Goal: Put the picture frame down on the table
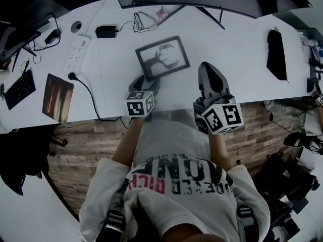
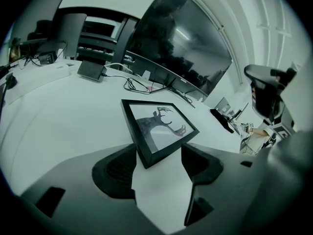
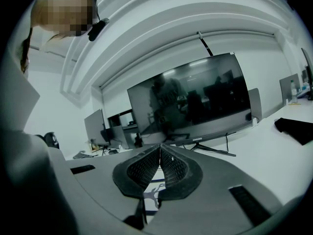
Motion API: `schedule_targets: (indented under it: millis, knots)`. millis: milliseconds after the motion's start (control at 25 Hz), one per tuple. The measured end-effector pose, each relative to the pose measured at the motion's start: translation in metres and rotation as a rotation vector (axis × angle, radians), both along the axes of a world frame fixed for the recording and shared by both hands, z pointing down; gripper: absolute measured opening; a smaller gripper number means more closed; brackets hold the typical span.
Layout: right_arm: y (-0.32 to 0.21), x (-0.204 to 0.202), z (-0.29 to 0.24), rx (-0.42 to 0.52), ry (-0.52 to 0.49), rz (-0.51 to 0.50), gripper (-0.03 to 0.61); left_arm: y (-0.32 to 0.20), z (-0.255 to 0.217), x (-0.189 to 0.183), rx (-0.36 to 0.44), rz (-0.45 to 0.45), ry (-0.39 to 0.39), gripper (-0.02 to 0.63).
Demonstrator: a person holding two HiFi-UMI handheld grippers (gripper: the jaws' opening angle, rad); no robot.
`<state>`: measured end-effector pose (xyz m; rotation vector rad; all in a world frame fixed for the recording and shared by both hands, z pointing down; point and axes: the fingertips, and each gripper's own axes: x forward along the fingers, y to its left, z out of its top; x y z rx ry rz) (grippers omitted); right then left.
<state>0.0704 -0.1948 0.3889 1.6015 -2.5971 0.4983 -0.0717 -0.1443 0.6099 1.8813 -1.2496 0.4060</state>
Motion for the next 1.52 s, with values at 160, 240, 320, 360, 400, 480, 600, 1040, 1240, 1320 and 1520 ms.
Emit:
schedule_targets:
  millis: [160,240,320,360,400,480,600,1040,1240,1320,1520]
  knots:
    - [0.000,0.001,0.001,-0.004,-0.002,0.006,0.002,-0.002,-0.002,-0.001,0.005,-0.001,-0.009,0.276]
    - [-0.001,0.002,0.001,-0.005,-0.006,0.010,0.002,-0.003,-0.003,-0.002,0.010,0.000,-0.019,0.276]
    - [-0.001,0.004,0.001,-0.007,-0.008,0.014,0.002,-0.004,-0.005,-0.005,0.020,-0.006,-0.029,0.262]
    - [-0.001,0.004,0.001,-0.008,-0.008,0.016,0.002,-0.005,-0.007,-0.007,0.028,-0.013,-0.038,0.237]
    - [-0.002,0.004,0.001,-0.009,-0.008,0.018,0.002,-0.007,-0.008,-0.009,0.036,-0.021,-0.048,0.215]
    - [-0.002,0.005,0.002,-0.011,-0.010,0.019,0.002,-0.009,-0.010,-0.014,0.047,-0.034,-0.066,0.174]
    - [-0.003,0.006,0.004,-0.013,-0.016,0.021,0.002,-0.012,-0.012,-0.017,0.055,-0.042,-0.079,0.126]
    - [-0.004,0.017,0.003,-0.008,-0.025,0.028,0.002,-0.016,-0.017,-0.017,0.074,-0.063,-0.136,0.006]
    - [-0.002,0.026,0.002,-0.007,-0.034,0.023,0.002,-0.021,-0.027,-0.014,0.113,-0.080,-0.155,0.003]
    - [-0.001,0.030,0.001,-0.007,-0.032,0.020,0.002,-0.023,-0.033,-0.013,0.133,-0.090,-0.166,0.002]
    - [0.002,0.038,-0.002,-0.003,-0.034,0.007,0.002,-0.034,-0.055,-0.013,0.207,-0.113,-0.185,0.002]
